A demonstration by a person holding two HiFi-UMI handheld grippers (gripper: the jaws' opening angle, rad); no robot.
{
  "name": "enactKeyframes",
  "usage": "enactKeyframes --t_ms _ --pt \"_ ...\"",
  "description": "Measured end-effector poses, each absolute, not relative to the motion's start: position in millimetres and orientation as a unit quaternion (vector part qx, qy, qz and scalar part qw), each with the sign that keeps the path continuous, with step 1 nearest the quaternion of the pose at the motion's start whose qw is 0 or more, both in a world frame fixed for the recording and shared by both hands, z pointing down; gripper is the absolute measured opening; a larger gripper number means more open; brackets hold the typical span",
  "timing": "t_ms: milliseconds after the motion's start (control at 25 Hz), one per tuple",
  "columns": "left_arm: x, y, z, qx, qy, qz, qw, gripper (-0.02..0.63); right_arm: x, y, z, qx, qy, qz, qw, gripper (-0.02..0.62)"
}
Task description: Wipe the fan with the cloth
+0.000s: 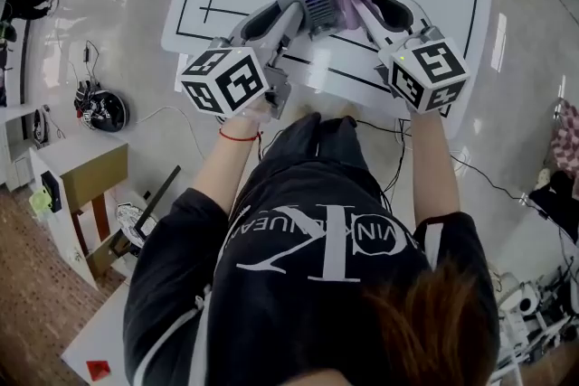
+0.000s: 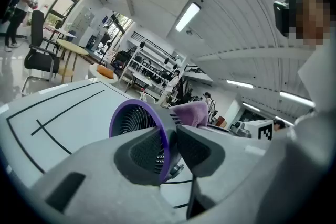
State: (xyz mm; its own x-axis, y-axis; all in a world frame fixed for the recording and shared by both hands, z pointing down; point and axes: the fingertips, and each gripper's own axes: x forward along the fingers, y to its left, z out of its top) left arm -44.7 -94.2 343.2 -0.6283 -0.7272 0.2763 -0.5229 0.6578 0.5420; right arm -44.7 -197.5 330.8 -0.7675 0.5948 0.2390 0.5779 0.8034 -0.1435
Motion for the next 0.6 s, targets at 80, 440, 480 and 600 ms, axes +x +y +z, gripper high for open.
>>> enactKeyframes --t_ms 80,440,480,600 --pt "-43 -84 346 0.356 -0.875 -0.222 0.241 0.109 -51 -193 331 -0.320 -0.937 0.038 0.138 0.077" --pt "-44 -42 349 0.370 -0.852 -0.277 0.247 0.106 -93 -117 320 -0.409 -0.901 0.053 0.137 0.078" --pt "-44 -40 350 0.371 -0.851 -0.278 0.248 0.107 -97 -113 320 -0.414 -0.899 0.044 0.138 0.078" --pt "-43 -36 351 0.373 -0.852 -0.273 0.247 0.110 -106 -103 325 -0.419 -0.896 0.003 0.145 0.078"
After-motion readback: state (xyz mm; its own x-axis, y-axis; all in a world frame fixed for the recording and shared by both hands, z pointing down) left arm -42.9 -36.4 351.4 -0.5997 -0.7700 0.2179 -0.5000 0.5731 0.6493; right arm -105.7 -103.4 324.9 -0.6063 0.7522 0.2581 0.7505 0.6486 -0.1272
